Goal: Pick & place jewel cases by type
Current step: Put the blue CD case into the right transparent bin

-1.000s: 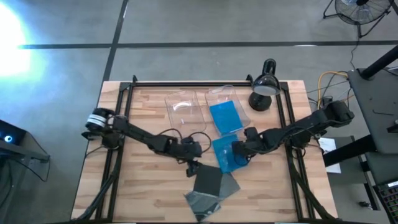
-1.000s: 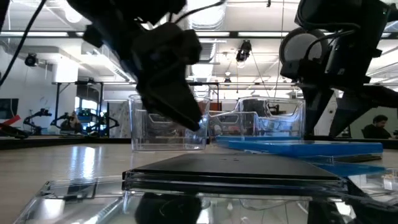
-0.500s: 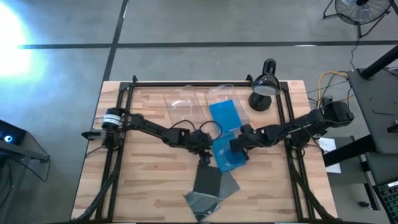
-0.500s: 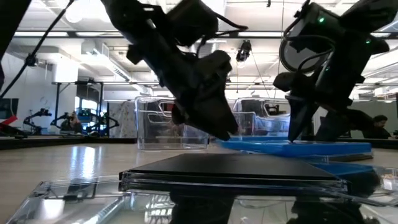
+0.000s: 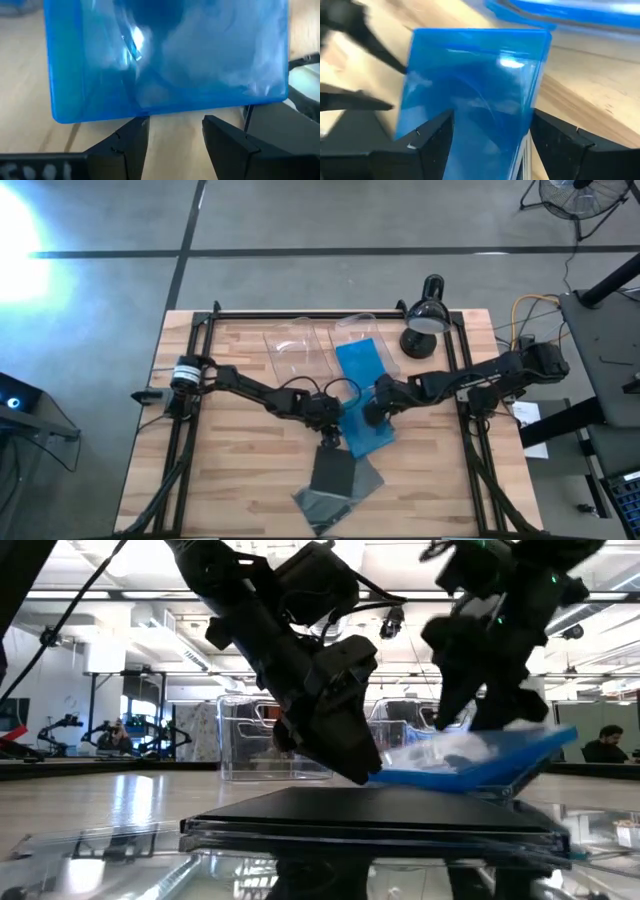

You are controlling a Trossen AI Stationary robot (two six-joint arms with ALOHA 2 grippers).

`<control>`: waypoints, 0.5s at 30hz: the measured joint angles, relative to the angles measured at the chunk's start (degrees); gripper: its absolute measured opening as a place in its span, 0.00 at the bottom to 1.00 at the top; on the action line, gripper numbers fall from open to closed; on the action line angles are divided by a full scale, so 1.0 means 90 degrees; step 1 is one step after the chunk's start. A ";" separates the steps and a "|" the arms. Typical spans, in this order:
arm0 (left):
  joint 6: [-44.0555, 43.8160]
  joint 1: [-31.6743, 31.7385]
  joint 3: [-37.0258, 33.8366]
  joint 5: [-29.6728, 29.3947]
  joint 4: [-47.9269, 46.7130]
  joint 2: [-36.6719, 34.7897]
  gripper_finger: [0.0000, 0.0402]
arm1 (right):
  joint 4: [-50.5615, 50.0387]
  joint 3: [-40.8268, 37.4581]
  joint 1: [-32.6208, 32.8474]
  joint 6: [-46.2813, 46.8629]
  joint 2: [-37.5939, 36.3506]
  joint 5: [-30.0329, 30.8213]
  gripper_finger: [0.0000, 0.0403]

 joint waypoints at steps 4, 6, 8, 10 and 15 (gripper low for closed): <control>-0.0004 0.0010 -0.0017 -0.0013 -0.0131 -0.0015 0.42 | -0.0278 0.0373 0.0000 -0.0216 -0.0015 -0.0339 0.61; -0.0003 0.0016 -0.0019 -0.0011 -0.0183 -0.0031 0.42 | -0.0360 0.0515 -0.0002 -0.0286 -0.0001 -0.0628 0.61; -0.0005 0.0026 -0.0022 -0.0008 -0.0229 -0.0038 0.42 | -0.0440 0.0642 -0.0001 -0.0274 -0.0004 -0.0852 0.61; -0.0005 0.0038 -0.0022 -0.0003 -0.0253 -0.0041 0.42 | -0.0593 0.0760 0.0009 -0.0197 -0.0008 -0.0939 0.61; 0.0076 0.0061 -0.0019 -0.0043 -0.0244 -0.0041 0.42 | -0.1195 0.1156 -0.0012 -0.0218 -0.0008 -0.0640 0.61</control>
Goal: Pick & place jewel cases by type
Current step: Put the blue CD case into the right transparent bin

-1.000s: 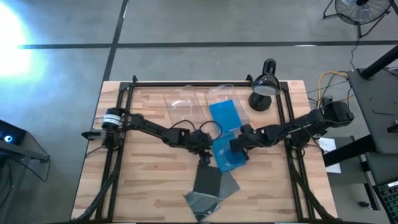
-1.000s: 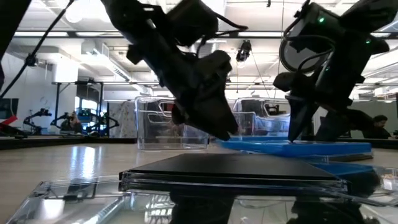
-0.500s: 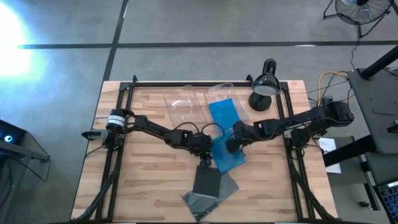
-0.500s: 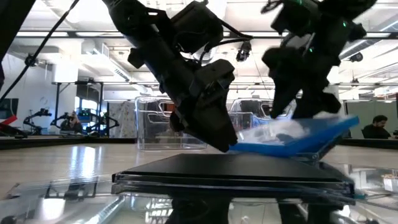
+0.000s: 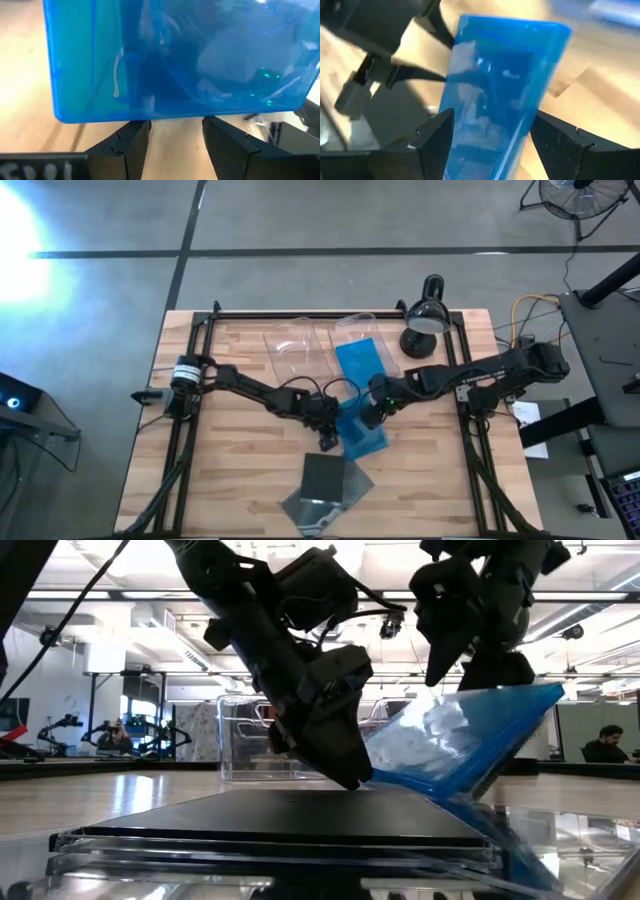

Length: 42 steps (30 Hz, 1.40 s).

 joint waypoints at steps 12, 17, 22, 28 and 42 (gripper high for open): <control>0.0033 0.0117 0.0012 -0.0053 0.0060 0.0000 0.42 | -0.0730 0.0796 -0.0044 -0.0410 0.0064 0.0288 0.47; -0.0084 0.0131 0.0056 -0.0074 0.0043 0.0000 0.42 | -0.1899 0.0519 -0.0045 0.0211 0.0089 0.0532 0.44; -0.0171 0.0090 0.0096 -0.0009 0.0039 0.0000 0.42 | -0.1155 -0.0499 -0.0103 0.0293 0.0089 -0.0143 0.44; -0.0168 0.0063 0.0100 0.0075 0.0048 0.0000 0.42 | 0.0556 -0.1449 -0.0121 0.0430 0.0086 -0.0297 0.46; -0.0251 0.0070 0.0114 0.0202 0.0176 0.0144 0.42 | 0.1714 -0.1915 -0.0160 0.0086 0.0048 -0.0458 0.50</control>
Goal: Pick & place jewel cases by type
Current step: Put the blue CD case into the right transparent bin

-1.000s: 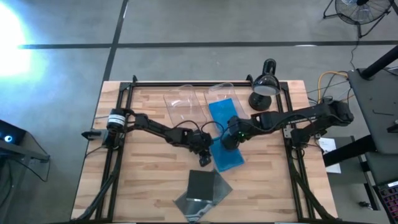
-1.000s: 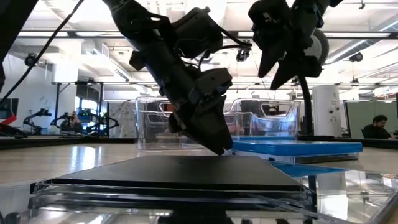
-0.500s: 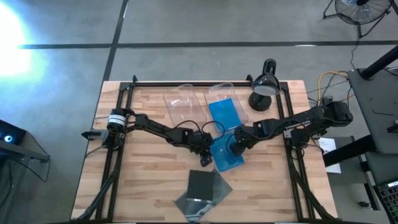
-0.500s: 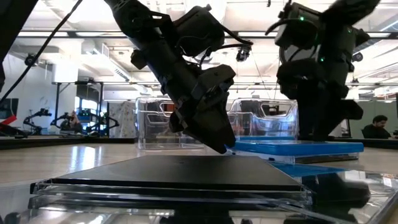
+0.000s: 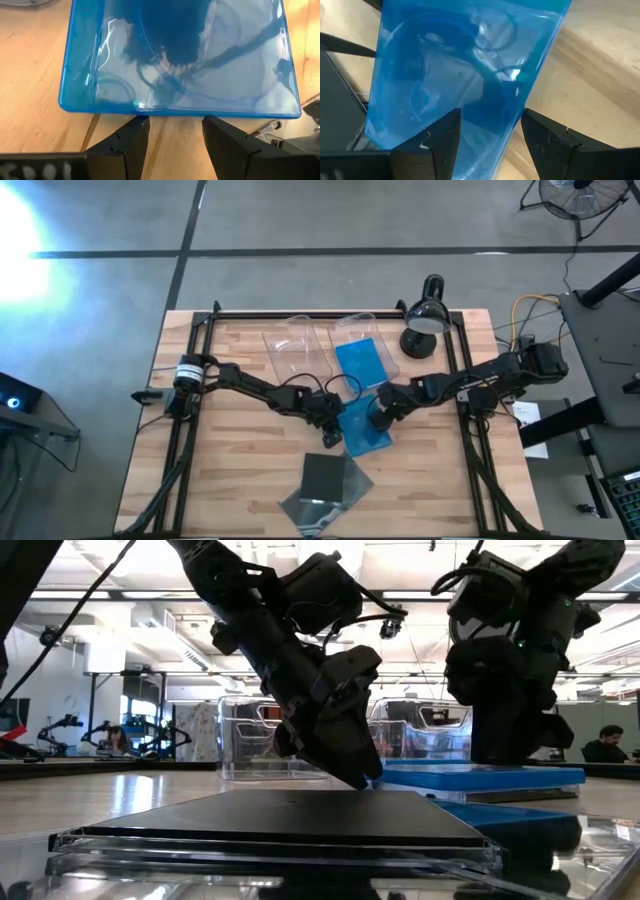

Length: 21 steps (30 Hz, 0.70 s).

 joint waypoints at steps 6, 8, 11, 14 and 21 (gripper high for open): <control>0.0010 -0.0001 0.0000 0.0007 -0.0026 0.0011 0.42 | -0.0132 0.0193 -0.0006 -0.0127 -0.0315 -0.0073 0.50; -0.0002 0.0007 0.0000 0.0008 -0.0001 0.0018 0.42 | 0.0036 0.0297 -0.0007 -0.0186 -0.0496 -0.0144 0.50; -0.0019 0.0012 0.0000 0.0010 0.0009 0.0021 0.42 | 0.0043 0.0409 0.0007 -0.0173 -0.0782 -0.0211 0.50; -0.0019 0.0017 0.0000 0.0012 0.0011 0.0023 0.42 | 0.0017 0.0555 -0.0005 -0.0113 -0.0819 -0.0180 0.50; -0.0017 0.0024 0.0000 -0.0042 0.0070 0.0031 0.42 | 0.0313 0.0660 0.0003 0.0800 -0.0263 -0.0730 0.49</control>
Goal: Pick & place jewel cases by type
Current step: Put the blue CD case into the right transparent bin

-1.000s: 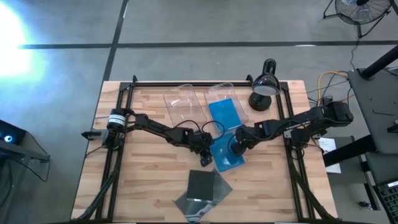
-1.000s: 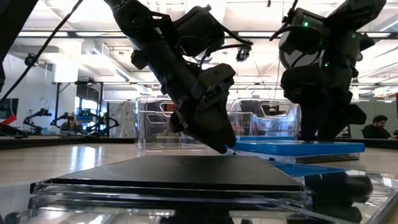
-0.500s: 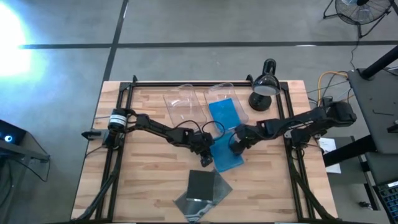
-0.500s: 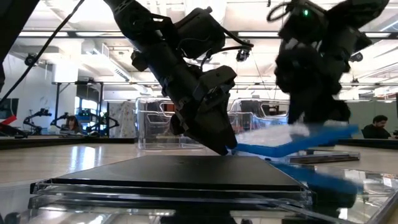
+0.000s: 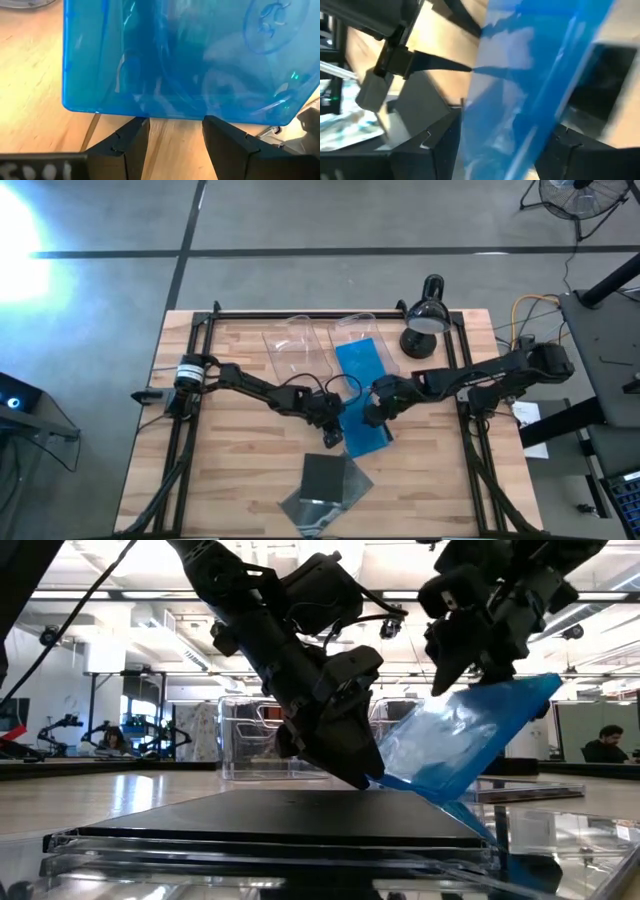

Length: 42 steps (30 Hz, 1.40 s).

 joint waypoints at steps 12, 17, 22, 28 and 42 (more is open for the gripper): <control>-0.0088 -0.0388 -0.0032 -0.0277 -0.1352 -0.0601 0.42 | -0.0327 0.0332 0.0093 0.0771 -0.0131 -0.0688 0.10; -0.0150 -0.0947 -0.0043 -0.1424 -0.2148 -0.1458 0.42 | -0.1485 0.1182 0.0218 0.0494 -0.0745 0.0150 0.06; -0.0716 -0.1281 -0.0481 -0.2555 -0.2215 -0.2342 0.42 | -0.3345 0.2874 0.0310 -0.0428 -0.0809 0.3040 0.06; -0.1574 -0.1330 -0.1330 -0.2913 -0.2299 -0.3220 0.42 | -0.4805 0.4464 -0.0600 -0.2000 0.0324 0.3922 0.06; -0.4163 -0.2251 -0.3144 -0.3143 -0.2145 -0.4756 0.42 | -0.4212 0.5394 -0.2699 -0.1872 0.2810 -0.0156 0.08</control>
